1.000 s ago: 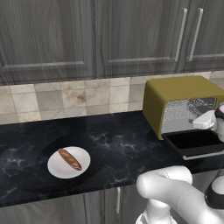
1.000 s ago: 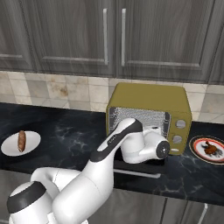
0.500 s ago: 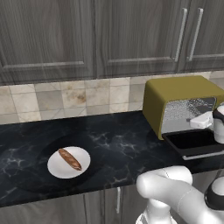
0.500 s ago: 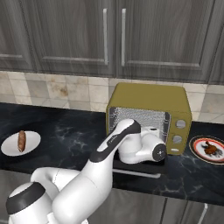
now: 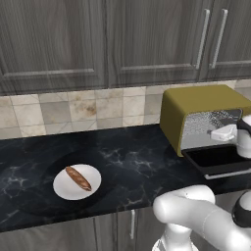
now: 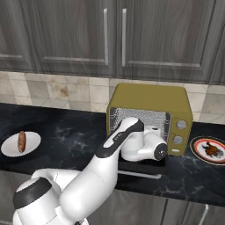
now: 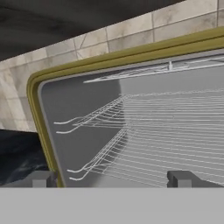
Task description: Open the toaster oven door. Place the baguette on the bottom rack in the toaster oven and place the chicken drumstick on the top rack.
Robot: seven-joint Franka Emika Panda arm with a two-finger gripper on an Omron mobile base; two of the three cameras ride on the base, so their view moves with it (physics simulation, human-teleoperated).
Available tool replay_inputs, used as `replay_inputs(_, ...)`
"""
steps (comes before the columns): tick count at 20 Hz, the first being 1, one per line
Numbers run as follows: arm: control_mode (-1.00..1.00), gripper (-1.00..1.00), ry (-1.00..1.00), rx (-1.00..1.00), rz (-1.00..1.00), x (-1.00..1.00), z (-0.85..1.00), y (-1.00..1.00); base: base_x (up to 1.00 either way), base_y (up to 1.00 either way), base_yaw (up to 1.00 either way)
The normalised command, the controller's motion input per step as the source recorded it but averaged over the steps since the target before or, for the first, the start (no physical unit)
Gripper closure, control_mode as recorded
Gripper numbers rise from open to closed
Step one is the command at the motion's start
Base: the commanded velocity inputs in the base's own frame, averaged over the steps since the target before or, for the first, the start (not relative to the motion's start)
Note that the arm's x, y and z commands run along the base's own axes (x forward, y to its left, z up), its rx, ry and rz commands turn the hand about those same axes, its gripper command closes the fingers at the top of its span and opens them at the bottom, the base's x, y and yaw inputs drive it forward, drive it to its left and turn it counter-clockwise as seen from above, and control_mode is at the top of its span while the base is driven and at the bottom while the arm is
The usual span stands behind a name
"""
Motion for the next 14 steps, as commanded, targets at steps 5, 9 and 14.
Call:
replay_inputs(5,-1.0,-1.0,0.0,0.0,0.0,0.18,-0.06,0.0,0.0,0.0,0.0)
replay_inputs(9,-1.0,-1.0,0.0,0.0,0.0,0.07,-0.17,0.0,0.0,0.0,0.0)
replay_inputs(14,-1.0,-1.0,0.0,0.0,0.0,0.09,-0.06,0.0,0.0,0.0,0.0)
